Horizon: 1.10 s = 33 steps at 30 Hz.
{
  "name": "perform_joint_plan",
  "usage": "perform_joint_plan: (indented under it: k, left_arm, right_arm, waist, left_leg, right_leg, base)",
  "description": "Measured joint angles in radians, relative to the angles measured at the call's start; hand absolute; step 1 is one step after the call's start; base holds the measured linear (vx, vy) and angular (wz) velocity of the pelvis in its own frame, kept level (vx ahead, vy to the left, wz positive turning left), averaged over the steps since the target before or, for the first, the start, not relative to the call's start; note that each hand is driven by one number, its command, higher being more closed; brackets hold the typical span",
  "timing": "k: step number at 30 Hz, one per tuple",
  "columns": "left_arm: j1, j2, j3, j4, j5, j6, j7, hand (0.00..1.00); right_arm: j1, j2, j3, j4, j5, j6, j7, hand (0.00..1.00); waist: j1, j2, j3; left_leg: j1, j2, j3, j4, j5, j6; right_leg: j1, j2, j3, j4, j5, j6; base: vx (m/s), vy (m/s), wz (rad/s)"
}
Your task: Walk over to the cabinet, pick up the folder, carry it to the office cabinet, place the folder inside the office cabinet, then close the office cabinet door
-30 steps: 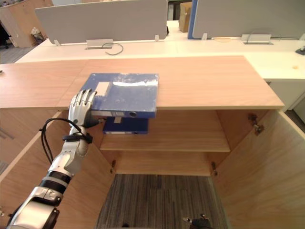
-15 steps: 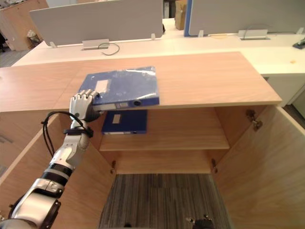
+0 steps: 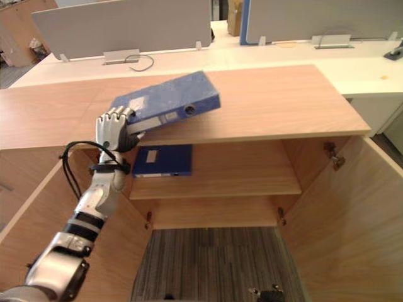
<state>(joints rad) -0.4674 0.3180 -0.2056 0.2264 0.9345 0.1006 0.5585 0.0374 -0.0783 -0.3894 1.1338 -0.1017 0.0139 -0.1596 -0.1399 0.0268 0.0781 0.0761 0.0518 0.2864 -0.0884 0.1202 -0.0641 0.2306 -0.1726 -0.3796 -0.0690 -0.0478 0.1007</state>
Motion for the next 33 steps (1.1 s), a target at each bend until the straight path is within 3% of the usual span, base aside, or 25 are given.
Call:
perform_joint_plan:
  k: [4, 8, 10, 13, 20, 22, 24, 27, 33]
  left_arm:
    - [0.162, -0.122, -0.002, -0.235, -0.148, -0.081, -0.001, 1.0]
    - [0.31, -0.183, -0.002, -0.363, -0.413, -0.19, -0.028, 1.0]
    - [0.376, -0.193, 0.001, -0.375, -0.577, -0.241, -0.078, 1.0]
    - [0.445, -0.192, 0.015, -0.375, -0.817, -0.284, -0.157, 1.0]
    - [0.534, -0.171, 0.069, -0.376, -1.243, -0.307, -0.294, 1.0]
    - [0.578, -0.163, 0.079, -0.436, -1.409, -0.307, -0.342, 1.0]
    - [0.615, -0.169, 0.082, -0.491, -1.483, -0.308, -0.373, 1.0]
    - [0.661, -0.181, 0.083, -0.577, -1.54, -0.316, -0.428, 1.0]
    - [0.729, -0.215, 0.1, -0.611, -1.569, -0.324, -0.474, 1.0]
  right_arm:
    - [0.006, 0.002, -0.024, 0.0, 0.001, 0.019, -0.005, 0.0]
    - [0.017, 0.003, -0.024, 0.0, 0.002, 0.026, -0.008, 0.0]
    - [0.028, 0.003, -0.024, 0.0, 0.004, 0.026, -0.008, 0.0]
    - [0.034, 0.003, -0.024, 0.0, 0.024, 0.025, -0.007, 0.0]
    - [0.028, 0.002, 0.041, -0.038, 0.101, 0.022, -0.006, 0.0]
    - [0.042, 0.005, 0.147, -0.191, 0.155, 0.014, -0.004, 0.0]
    - [0.074, 0.012, 0.198, -0.363, 0.197, 0.0, 0.0, 0.0]
    - [0.159, 0.043, 0.232, -0.743, 0.245, -0.04, 0.003, 0.0]
    - [0.275, 0.14, 0.235, -1.136, 0.354, -0.111, 0.01, 0.0]
  waist:
    - [0.013, 0.002, 0.002]
    - [0.027, 0.003, 0.003]
    - [0.038, 0.003, 0.003]
    - [0.045, 0.003, 0.003]
    - [0.051, 0.003, 0.003]
    - [0.051, 0.001, 0.001]
    - [0.047, 0.001, 0.001]
    - [0.043, 0.0, -0.001]
    - [0.041, -0.002, -0.001]
  left_leg:
    - [0.0, -0.002, -0.001, 0.0, -0.002, 0.0]
    - [0.0, 0.0, -0.003, -0.001, -0.003, 0.0]
    - [0.0, 0.001, -0.005, -0.002, -0.004, 0.001]
    - [0.0, 0.0, -0.008, -0.004, -0.006, 0.002]
    - [0.0, 0.001, -0.01, -0.005, -0.006, 0.002]
    - [-0.007, 0.006, 0.004, 0.0, -0.005, 0.003]
    - [-0.013, 0.007, 0.007, 0.001, -0.005, 0.003]
    - [-0.023, 0.009, 0.009, 0.001, -0.004, 0.004]
    - [-0.023, 0.013, 0.032, 0.001, -0.005, 0.004]
  right_leg:
    - [0.0, -0.001, 0.0, -0.001, 0.0, 0.0]
    - [0.002, 0.001, 0.0, -0.001, -0.001, -0.002]
    - [0.002, 0.002, 0.0, 0.0, -0.003, -0.005]
    - [0.002, 0.001, -0.001, 0.002, -0.004, -0.006]
    - [0.001, 0.002, 0.0, 0.004, -0.003, -0.005]
    - [-0.02, 0.002, 0.024, 0.015, -0.002, -0.002]
    - [-0.035, 0.001, 0.031, 0.024, -0.002, -0.002]
    - [-0.051, 0.001, 0.034, 0.035, -0.002, -0.002]
    - [-0.074, 0.0, 0.061, 0.05, -0.002, -0.001]
  base:
    - [-0.01, 0.019, 0.0]
    - [0.0, 0.0, 0.0]
    - [0.0, 0.0, 0.0]
    - [0.0, 0.0, 0.0]
    - [0.0, 0.0, 0.0]
    - [0.0, 0.004, -0.18]
    - [-0.01, 0.019, -0.14]
    - [-0.03, 0.023, -0.03]
    - [-0.06, 0.023, -0.13]
